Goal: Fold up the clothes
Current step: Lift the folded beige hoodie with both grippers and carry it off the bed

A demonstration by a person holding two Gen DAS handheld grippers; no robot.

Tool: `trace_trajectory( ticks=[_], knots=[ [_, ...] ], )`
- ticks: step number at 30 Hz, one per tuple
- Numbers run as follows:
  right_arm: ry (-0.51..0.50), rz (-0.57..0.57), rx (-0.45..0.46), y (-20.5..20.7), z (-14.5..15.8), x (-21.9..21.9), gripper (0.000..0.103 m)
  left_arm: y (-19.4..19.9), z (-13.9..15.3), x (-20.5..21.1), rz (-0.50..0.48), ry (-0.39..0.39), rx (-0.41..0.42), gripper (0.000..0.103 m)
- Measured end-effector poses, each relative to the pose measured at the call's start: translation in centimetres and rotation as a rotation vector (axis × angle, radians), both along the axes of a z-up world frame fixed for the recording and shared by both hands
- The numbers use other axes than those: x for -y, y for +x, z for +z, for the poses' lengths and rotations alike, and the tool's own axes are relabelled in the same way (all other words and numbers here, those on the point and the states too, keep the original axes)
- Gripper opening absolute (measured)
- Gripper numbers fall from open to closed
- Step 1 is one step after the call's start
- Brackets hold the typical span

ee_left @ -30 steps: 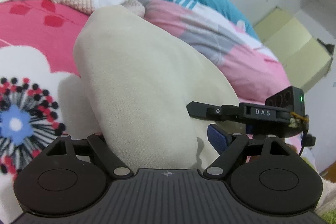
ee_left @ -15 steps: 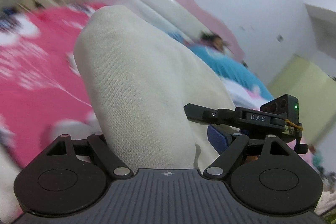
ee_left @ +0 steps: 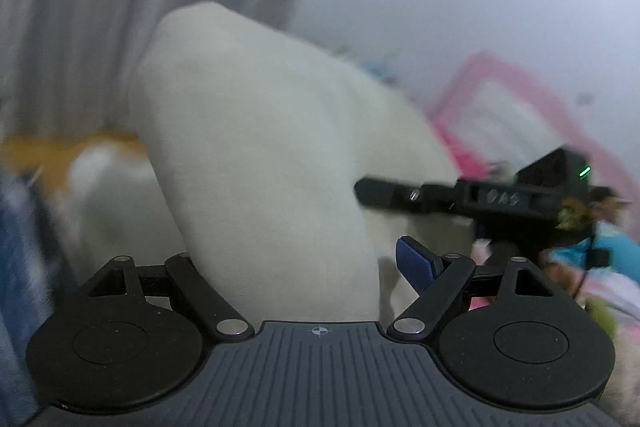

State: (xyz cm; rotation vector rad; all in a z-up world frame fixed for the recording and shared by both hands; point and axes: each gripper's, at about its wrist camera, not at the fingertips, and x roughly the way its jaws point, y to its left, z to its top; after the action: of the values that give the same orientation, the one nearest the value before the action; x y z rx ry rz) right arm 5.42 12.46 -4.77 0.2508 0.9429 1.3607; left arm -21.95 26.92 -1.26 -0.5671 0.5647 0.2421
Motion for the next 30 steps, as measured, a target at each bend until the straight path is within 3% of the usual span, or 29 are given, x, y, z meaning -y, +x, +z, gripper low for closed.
trace_trajectory(
  ticks=[3,6,11,15,20,23,28,30],
  knots=[
    [-0.053,0.014,-0.031,0.8,-2.4,-2.4,0.035,0.3,-1.9,-0.1,0.025,0.014,-0.023,0.082],
    [-0.049,0.007,-0.056,1.4,-2.8,-2.9,0.035,0.8,-1.1,0.6,0.023,0.018,0.007,0.082],
    [-0.035,0.046,0.027,0.9,-0.5,-4.4,0.035,0.7,-0.5,0.6,0.038,0.003,0.046,0.082],
    [-0.086,0.095,0.081,-0.2,-1.6,-6.2,0.040,0.3,-2.2,1.1,0.050,0.012,-0.008,0.083],
    [-0.041,0.036,-0.041,0.4,-3.1,-3.9,0.044,-0.1,-1.5,1.4,0.004,0.041,-0.022,0.084],
    [-0.054,0.025,-0.023,0.3,-3.1,-3.3,0.044,-0.3,-1.7,1.1,-0.013,0.036,-0.031,0.084],
    [-0.039,-0.012,-0.058,1.0,-3.5,-2.1,0.059,-1.2,-1.3,0.5,-0.027,0.036,-0.084,0.087],
    [-0.019,-0.032,-0.025,0.8,-2.8,-0.5,0.073,-1.5,-0.5,0.5,-0.039,0.040,-0.111,0.089]
  ],
)
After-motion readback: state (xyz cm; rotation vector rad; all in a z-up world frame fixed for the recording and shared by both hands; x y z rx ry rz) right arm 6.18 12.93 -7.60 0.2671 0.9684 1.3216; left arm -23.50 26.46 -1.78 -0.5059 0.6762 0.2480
